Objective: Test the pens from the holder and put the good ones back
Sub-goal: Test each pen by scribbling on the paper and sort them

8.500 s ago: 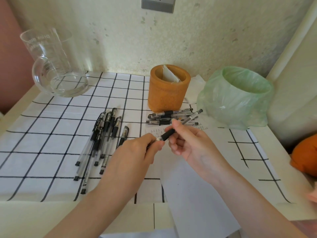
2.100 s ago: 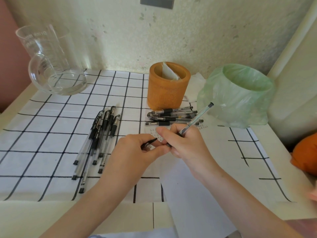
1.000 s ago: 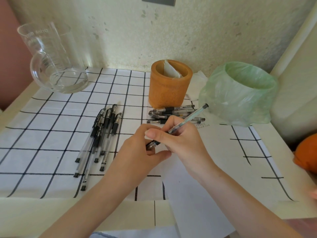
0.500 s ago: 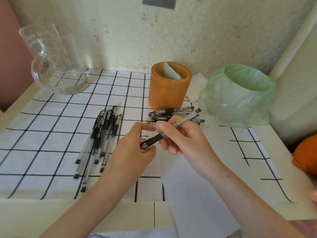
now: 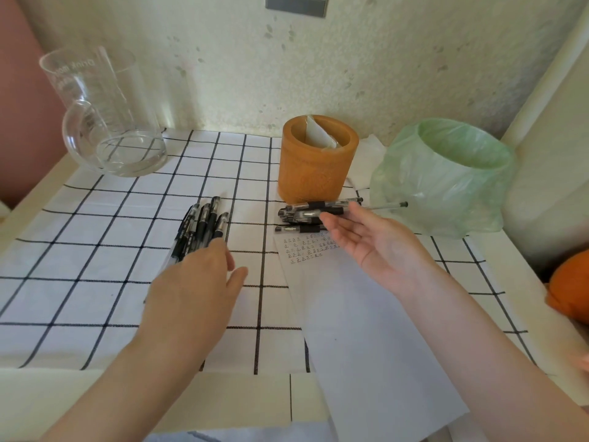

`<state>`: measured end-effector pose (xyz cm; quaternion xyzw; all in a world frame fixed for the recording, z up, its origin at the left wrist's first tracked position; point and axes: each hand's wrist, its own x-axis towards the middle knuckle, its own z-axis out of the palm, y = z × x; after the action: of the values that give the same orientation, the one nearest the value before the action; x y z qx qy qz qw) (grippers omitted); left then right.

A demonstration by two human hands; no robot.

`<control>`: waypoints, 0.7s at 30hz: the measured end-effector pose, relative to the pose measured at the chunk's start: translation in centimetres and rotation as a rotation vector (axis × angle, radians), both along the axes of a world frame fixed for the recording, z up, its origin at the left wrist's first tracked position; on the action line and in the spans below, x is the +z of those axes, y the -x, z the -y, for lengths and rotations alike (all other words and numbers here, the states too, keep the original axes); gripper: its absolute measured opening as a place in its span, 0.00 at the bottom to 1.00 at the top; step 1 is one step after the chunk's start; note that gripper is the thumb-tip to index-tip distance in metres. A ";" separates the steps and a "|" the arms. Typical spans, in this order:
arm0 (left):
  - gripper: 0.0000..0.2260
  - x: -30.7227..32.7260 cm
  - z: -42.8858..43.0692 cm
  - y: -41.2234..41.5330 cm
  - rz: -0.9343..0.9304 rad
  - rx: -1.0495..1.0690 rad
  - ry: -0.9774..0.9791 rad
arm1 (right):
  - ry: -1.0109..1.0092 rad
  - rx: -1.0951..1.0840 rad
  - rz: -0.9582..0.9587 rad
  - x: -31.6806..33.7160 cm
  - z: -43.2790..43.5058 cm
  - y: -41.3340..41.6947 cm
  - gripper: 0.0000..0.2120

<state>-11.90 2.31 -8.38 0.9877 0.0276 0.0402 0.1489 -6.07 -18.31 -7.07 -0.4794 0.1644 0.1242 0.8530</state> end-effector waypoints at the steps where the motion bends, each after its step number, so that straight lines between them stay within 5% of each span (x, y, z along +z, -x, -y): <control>1: 0.12 -0.2 -0.2 0.0 -0.014 0.021 -0.077 | -0.023 0.005 -0.010 0.0 0.1 -0.2 0.06; 10: 0.13 -0.9 -0.7 -0.6 -0.088 0.083 -0.360 | 0.116 0.041 0.064 -0.3 0.0 0.0 0.07; 21: 0.08 -0.6 -0.4 -0.8 -0.142 0.064 -0.395 | 0.335 0.058 0.176 -0.2 -0.9 0.4 0.08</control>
<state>-11.12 2.70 -8.97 0.9966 0.0609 -0.0203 -0.0515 -6.45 -17.37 -7.26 -0.6284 0.0938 0.0775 0.7684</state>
